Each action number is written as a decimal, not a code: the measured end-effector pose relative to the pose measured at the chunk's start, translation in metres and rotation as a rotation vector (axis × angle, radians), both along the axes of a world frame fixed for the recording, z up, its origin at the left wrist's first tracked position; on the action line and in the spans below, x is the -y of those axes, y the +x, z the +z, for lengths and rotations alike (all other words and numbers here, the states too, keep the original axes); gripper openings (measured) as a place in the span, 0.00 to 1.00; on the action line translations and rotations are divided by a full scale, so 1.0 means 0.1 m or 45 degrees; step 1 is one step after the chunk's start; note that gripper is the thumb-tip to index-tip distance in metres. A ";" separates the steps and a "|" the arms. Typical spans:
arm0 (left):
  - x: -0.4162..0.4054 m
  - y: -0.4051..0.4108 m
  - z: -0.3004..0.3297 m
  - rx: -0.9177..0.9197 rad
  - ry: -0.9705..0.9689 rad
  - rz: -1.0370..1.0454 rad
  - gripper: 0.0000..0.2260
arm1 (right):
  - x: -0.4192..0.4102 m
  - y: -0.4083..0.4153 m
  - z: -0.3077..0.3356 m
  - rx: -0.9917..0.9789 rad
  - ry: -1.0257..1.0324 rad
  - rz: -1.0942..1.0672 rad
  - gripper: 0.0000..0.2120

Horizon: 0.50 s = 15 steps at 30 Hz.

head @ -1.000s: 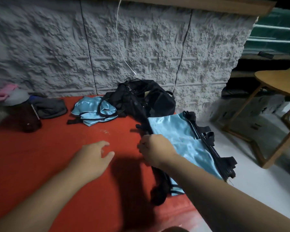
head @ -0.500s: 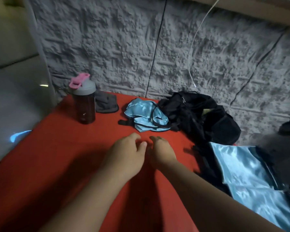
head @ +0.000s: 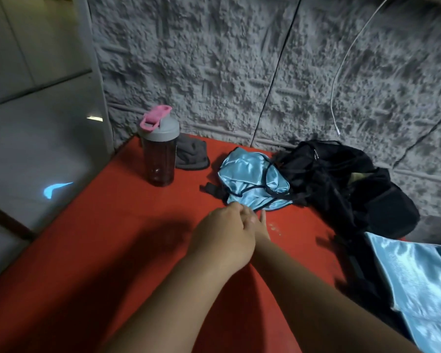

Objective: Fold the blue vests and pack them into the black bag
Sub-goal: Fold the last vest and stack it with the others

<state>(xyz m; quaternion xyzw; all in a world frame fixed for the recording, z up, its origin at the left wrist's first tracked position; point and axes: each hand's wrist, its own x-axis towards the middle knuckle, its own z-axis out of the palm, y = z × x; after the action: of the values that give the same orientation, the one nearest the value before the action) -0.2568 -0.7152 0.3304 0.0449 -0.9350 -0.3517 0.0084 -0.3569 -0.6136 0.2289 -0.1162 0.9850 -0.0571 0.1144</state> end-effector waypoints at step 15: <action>-0.04 0.38 -0.39 0.367 -0.450 -0.236 0.22 | -0.31 2.11 0.60 0.289 0.048 0.220 0.18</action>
<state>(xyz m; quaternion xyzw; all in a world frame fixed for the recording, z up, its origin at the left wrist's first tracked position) -0.2183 -0.7115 0.2911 0.0064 -0.9736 -0.1719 -0.1497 -0.1459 -0.5824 0.2891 -0.1912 0.9529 -0.0414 0.2317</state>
